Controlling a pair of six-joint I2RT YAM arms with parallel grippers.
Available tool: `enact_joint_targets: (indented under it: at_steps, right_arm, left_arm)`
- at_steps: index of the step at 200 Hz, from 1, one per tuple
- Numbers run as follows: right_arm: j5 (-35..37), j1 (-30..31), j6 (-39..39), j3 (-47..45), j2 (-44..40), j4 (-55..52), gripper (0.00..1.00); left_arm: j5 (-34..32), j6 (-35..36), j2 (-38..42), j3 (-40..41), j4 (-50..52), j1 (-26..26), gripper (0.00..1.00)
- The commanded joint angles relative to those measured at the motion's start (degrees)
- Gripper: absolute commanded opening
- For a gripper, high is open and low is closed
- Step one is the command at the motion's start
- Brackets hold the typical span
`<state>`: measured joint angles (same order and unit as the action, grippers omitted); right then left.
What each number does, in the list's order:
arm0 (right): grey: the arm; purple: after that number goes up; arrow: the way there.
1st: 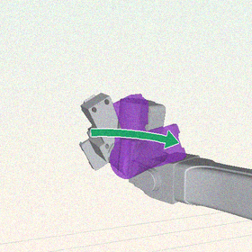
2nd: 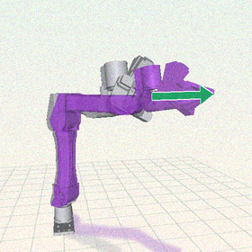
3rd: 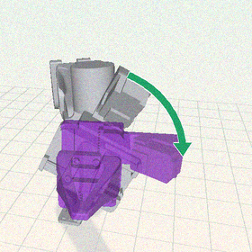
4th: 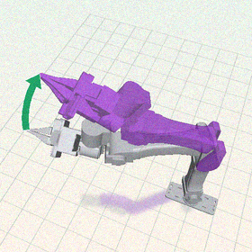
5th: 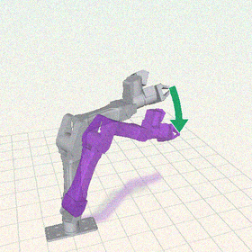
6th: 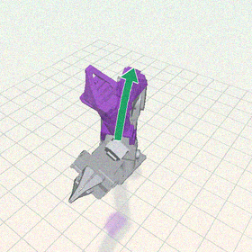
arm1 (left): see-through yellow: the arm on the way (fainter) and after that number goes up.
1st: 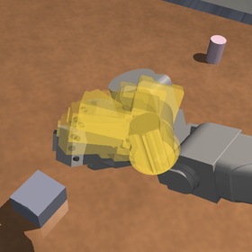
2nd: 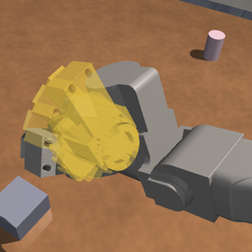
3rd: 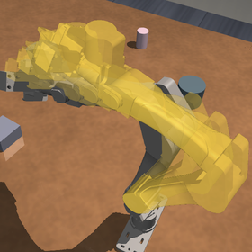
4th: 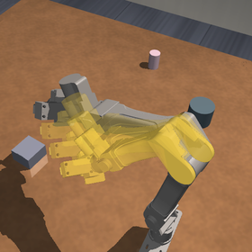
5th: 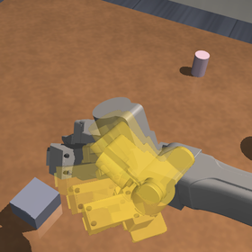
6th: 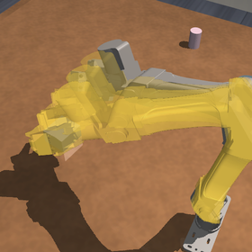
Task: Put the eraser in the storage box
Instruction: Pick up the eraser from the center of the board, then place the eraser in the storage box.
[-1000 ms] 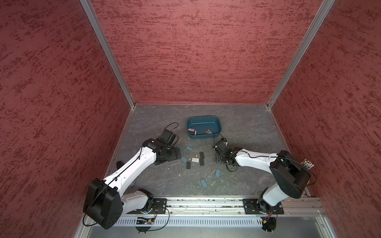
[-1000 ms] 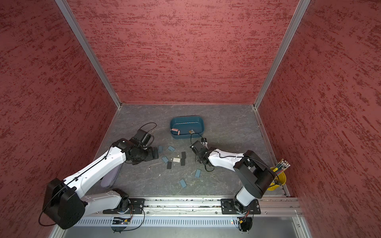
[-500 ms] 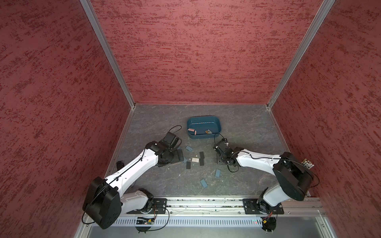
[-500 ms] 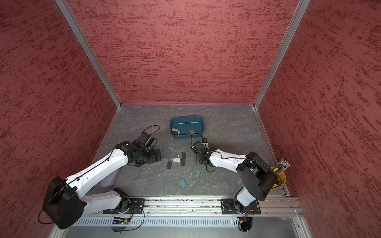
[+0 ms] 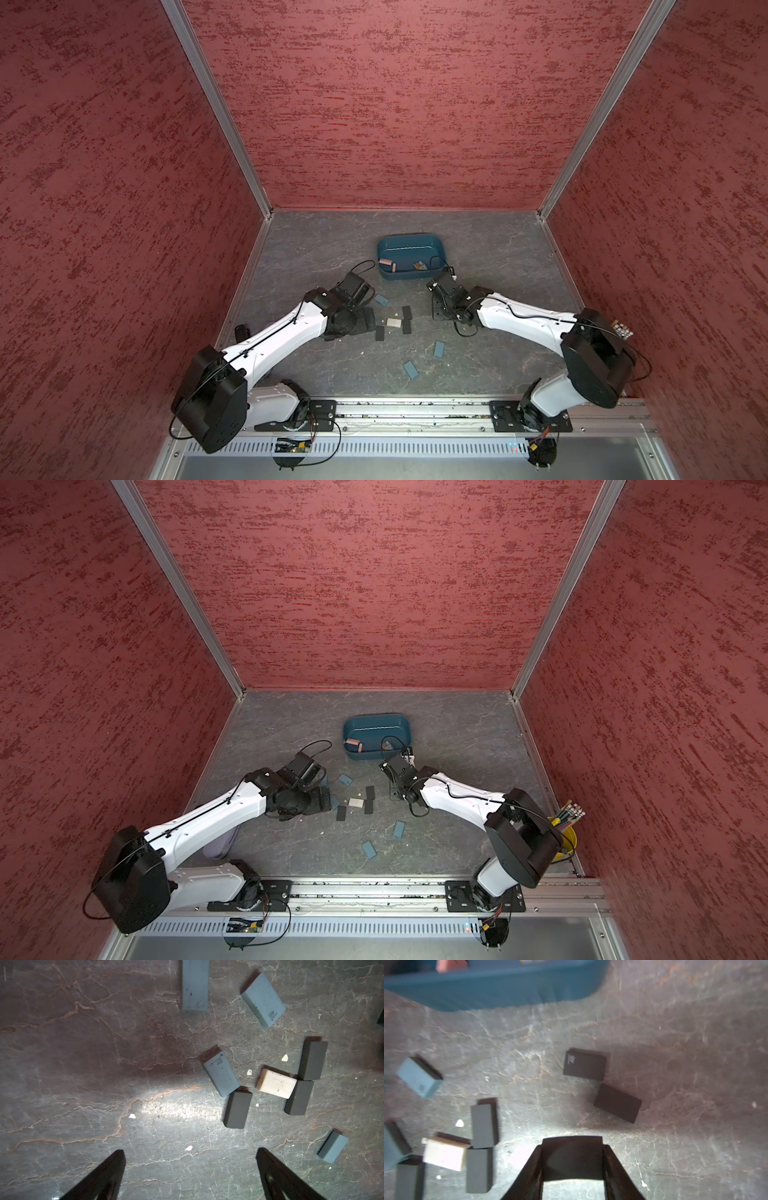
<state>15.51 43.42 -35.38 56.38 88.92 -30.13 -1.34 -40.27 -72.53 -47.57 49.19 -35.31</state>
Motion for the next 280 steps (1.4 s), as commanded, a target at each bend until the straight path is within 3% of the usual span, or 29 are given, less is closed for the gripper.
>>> enact_joint_targets:
  at_steps: [1,93,160,280]
  right_arm:
    - [2.7,0.3,2.3,5.2,1.3,-2.3,0.41]
    - [3.3,-2.0,8.5,24.6,13.8,-4.9,0.41]
    - [-2.6,-6.9,10.8,38.8,25.3,-6.6,0.41]
    - [-6.6,-11.6,12.0,45.4,35.3,-7.1,0.44]
  left_arm:
    - [-0.6,-1.0,-0.8,0.7,-1.3,-0.8,1.0]
    - [-1.5,-4.3,-3.2,1.8,-2.4,-5.3,1.0]
    - [-1.8,-5.3,-2.9,2.6,-2.5,-5.5,1.0]
    - [-2.5,-6.7,-4.8,2.0,-3.4,-5.7,1.0]
